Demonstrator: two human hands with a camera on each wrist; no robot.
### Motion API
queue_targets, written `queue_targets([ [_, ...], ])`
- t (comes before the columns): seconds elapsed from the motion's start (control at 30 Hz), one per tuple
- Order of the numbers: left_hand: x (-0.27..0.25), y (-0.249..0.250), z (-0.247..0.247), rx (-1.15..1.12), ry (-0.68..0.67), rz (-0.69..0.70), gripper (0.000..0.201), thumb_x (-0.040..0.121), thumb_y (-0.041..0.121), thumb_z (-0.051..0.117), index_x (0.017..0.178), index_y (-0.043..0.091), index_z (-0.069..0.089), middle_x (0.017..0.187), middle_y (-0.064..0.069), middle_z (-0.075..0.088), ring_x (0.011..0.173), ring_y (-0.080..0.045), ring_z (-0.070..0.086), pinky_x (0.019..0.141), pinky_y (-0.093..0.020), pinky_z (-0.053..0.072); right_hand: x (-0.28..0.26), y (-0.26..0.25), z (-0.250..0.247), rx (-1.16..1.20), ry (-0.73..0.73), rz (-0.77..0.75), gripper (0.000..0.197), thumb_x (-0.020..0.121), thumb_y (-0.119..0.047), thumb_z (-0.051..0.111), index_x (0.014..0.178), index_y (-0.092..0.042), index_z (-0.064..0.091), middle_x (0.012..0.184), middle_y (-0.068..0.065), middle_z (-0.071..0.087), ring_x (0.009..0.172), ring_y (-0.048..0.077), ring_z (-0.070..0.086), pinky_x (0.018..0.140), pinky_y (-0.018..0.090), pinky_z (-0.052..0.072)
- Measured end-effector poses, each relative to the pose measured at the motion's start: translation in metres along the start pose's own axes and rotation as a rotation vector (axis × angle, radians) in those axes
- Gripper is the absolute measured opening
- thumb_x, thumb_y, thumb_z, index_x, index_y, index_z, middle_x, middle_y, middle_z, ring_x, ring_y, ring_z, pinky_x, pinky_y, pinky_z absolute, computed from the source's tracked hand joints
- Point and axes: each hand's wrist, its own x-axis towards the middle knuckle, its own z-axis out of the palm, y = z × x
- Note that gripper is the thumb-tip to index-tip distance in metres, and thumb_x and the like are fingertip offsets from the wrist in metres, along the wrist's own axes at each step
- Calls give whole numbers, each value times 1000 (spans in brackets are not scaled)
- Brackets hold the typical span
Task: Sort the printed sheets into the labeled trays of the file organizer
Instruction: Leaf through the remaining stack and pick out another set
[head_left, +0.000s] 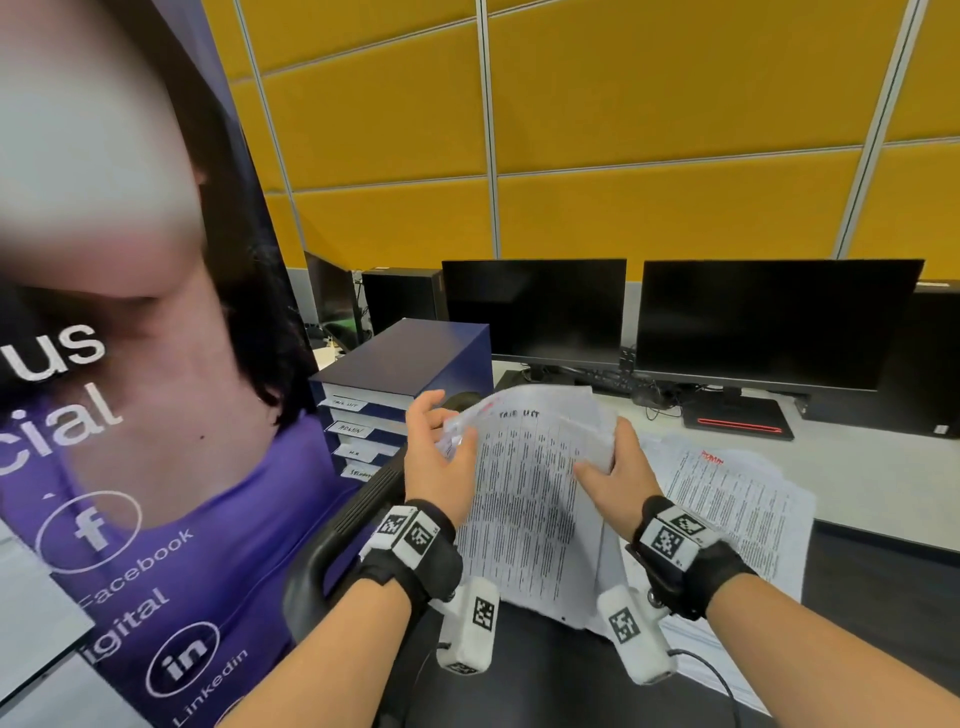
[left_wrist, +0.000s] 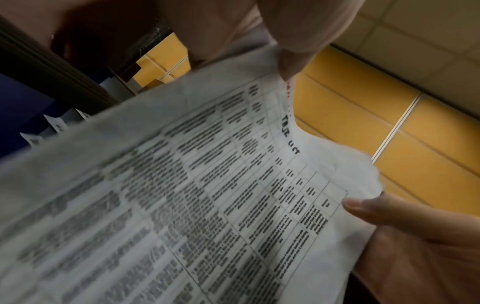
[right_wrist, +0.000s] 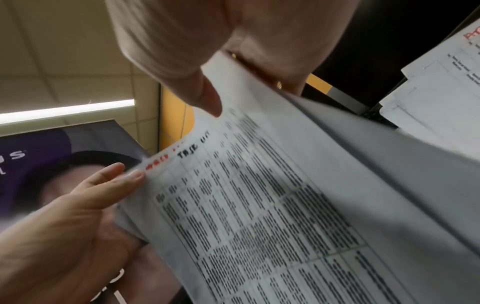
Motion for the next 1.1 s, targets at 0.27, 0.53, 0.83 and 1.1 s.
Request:
queue_targets([
  [0.27, 4, -12, -13, 237, -116, 52, 41, 89, 12, 59, 119, 35, 44, 115, 10, 53, 104, -14, 56, 93, -39, 50, 2, -7, -5, -240, -17, -200, 73, 84, 11, 42, 142, -29, 24, 131, -16, 33, 112, 0, 43, 86, -2, 35],
  [0.53, 14, 11, -14, 238, -4, 100, 17, 96, 17, 50, 112, 21, 49, 92, 9, 54, 79, 1, 53, 59, -4, 40, 9, -24, -1, -282, 73, -321, 46, 89, 2, 46, 119, -33, 40, 98, -12, 51, 77, 1, 54, 66, 16, 47],
  [0.83, 10, -7, -2, 102, 22, -67, 41, 83, 25, 71, 111, 31, 42, 90, 13, 57, 81, -5, 60, 72, -22, 51, 13, -20, 2, -341, 95, -304, 51, 87, 5, 46, 128, -26, 46, 113, -11, 43, 101, 0, 45, 91, 14, 39],
  [1.1, 18, -22, -13, -8, -32, -199, 36, 79, 26, 74, 107, 18, 52, 97, -1, 67, 84, -13, 66, 71, -27, 55, 14, -16, -6, -176, 136, -197, 39, 85, -1, 55, 114, -27, 55, 107, -14, 54, 100, 5, 54, 95, 25, 45],
])
